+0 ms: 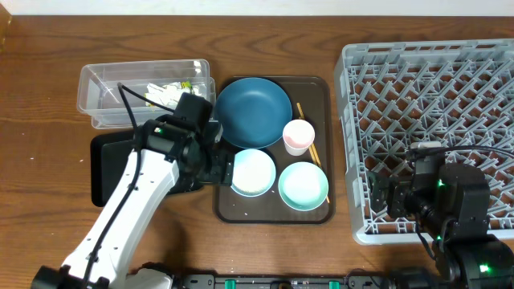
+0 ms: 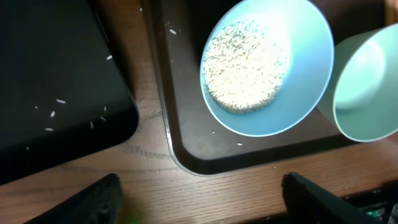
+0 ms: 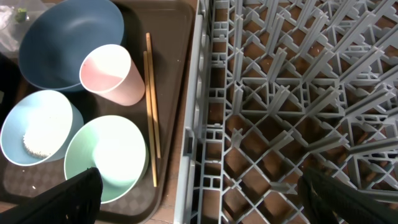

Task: Sort waste into correct bins and load items into the dishwasher rack
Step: 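Reach the left gripper to the pink cup and grasp its rim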

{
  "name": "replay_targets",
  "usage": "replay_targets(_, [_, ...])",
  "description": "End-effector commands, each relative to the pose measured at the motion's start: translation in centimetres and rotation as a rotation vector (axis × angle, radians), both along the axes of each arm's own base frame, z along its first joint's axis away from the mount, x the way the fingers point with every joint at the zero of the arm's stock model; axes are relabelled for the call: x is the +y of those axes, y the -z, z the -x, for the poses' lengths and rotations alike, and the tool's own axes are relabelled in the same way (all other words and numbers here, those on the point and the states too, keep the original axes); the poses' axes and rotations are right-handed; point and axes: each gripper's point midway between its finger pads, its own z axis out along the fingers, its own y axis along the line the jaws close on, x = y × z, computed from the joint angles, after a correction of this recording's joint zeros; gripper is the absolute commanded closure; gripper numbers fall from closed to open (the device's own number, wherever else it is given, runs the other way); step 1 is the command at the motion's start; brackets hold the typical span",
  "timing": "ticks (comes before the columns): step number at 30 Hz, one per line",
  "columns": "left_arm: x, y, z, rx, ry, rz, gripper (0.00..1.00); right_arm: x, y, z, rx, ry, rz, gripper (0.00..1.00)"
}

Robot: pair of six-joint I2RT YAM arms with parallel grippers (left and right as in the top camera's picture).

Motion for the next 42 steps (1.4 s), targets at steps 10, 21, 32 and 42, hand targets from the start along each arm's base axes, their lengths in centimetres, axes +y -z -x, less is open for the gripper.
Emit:
replay_targets(10, [0.7,-4.0,-2.7,-0.257,-0.076,-0.029,0.2,0.1,-0.7,-0.1,-0.019,-0.009,-0.001,0.01])
replay_targets(21, [-3.9,-6.8,-7.7,-0.319,-0.004,0.026,0.24,0.1,-0.5,0.1,-0.008,-0.01,0.0,0.01])
replay_targets(32, [-8.6,0.2,-11.1,-0.231,0.067,0.047,0.24,0.1,-0.5,0.1,-0.008,-0.01,0.0,0.01])
replay_targets(42, [-12.3,4.3,-11.3,-0.197,0.143,0.043,0.24,0.1,-0.5,0.1,-0.007,-0.009,0.0,0.01])
